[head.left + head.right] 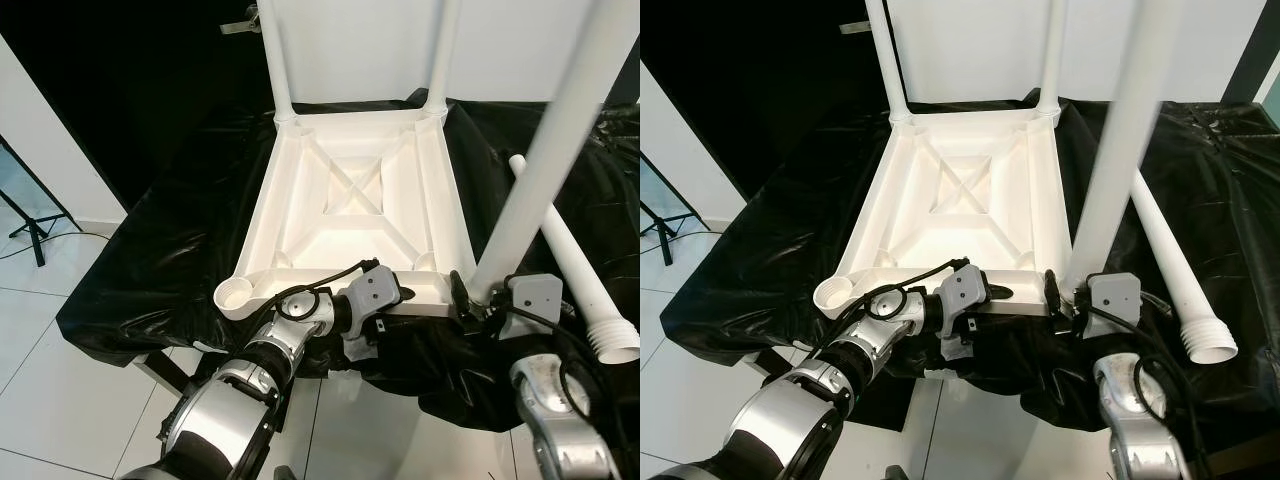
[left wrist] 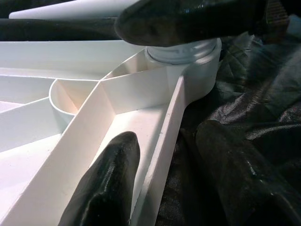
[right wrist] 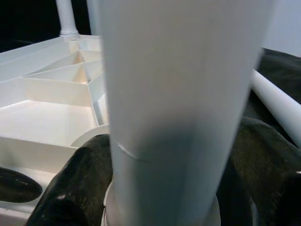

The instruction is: Building children table

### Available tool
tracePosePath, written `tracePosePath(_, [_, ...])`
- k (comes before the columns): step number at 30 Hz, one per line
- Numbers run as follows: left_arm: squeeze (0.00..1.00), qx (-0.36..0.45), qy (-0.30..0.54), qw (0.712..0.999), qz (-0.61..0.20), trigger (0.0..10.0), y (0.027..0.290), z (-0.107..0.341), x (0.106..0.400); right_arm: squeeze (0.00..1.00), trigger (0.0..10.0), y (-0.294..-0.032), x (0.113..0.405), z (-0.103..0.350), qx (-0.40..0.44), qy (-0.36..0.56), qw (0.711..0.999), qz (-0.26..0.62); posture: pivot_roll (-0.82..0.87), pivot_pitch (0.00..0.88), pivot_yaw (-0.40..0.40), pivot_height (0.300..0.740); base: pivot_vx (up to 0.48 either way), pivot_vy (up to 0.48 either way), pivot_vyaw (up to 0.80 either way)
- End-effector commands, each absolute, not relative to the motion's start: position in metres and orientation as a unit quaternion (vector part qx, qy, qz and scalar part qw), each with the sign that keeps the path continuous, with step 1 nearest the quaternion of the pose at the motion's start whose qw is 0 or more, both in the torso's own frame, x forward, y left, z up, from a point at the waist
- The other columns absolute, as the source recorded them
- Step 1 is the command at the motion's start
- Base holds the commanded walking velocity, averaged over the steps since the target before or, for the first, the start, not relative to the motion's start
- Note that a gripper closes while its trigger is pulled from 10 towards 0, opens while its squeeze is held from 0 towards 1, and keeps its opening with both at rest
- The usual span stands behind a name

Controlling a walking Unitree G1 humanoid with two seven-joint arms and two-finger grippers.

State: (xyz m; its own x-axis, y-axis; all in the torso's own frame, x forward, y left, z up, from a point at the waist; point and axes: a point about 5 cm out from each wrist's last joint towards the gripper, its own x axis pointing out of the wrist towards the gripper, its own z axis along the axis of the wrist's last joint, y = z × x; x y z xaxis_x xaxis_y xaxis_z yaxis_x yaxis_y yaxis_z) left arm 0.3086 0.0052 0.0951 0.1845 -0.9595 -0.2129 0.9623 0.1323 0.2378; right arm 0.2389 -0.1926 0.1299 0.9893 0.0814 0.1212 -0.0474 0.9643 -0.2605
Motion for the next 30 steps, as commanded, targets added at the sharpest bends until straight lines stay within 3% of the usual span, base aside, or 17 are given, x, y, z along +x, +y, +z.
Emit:
tracePosePath(1, [0.00,0.162,0.019,0.751,-0.640,10.0,0.008,0.088,0.306,0.00,10.0,-0.194,0.240,0.132,-0.128,-0.069,0.988,0.049,-0.18,0.000,0.078,0.740,0.000,0.000,0.00])
tracePosePath(2, [0.00,0.161,0.018,0.750,-0.641,10.0,0.007,0.088,0.305,0.00,10.0,-0.195,0.244,0.138,-0.140,-0.064,0.981,0.121,-0.19,0.000,0.079,0.740,0.000,0.000,0.00])
tracePosePath(5, [0.00,0.161,0.018,0.750,-0.641,10.0,0.007,0.088,0.305,0.00,10.0,-0.196,0.246,0.140,-0.149,-0.059,0.976,0.150,-0.19,0.000,0.078,0.740,0.000,0.000,0.00])
tracePosePath(6, [0.00,0.160,0.018,0.750,-0.642,10.0,0.006,0.088,0.305,0.00,6.6,-0.198,0.247,0.141,-0.147,-0.046,0.972,0.180,-0.19,0.000,0.076,0.740,0.000,0.000,0.00])
tracePosePath(7, [0.00,0.160,0.018,0.750,-0.641,10.0,0.007,0.088,0.305,0.00,0.0,-0.198,0.246,0.140,-0.141,-0.032,0.967,0.210,-0.18,0.000,0.075,0.740,0.000,0.000,0.00])
tracePosePath(14, [0.00,0.160,0.017,0.752,-0.640,10.0,0.007,0.088,0.305,0.00,0.0,-0.198,0.238,0.132,-0.112,0.022,0.954,0.276,-0.18,0.000,0.074,0.740,0.000,0.000,0.00])
tracePosePath(23, [0.00,0.161,0.017,0.751,-0.640,10.0,0.007,0.088,0.306,0.00,0.0,-0.197,0.241,0.128,-0.083,0.018,0.972,0.220,-0.19,0.000,0.082,0.740,0.000,0.000,0.00])
tracePosePath(24, [0.00,0.162,0.017,0.750,-0.641,10.0,0.007,0.089,0.306,0.00,0.0,-0.195,0.241,0.128,-0.078,0.012,0.976,0.203,-0.19,0.000,0.082,0.740,0.000,0.000,0.00])
tracePosePath(25, [0.00,0.160,0.017,0.750,-0.642,10.0,0.006,0.089,0.306,0.00,0.0,-0.196,0.243,0.128,-0.092,-0.019,0.991,0.097,-0.20,0.001,0.083,0.740,0.000,0.000,0.00])
tracePosePath(30, [0.00,0.164,0.016,0.745,-0.646,10.0,0.003,0.088,0.304,0.00,0.0,-0.168,0.229,0.121,-0.071,-0.058,0.995,-0.033,-0.18,0.003,0.083,0.740,0.000,0.000,0.00])
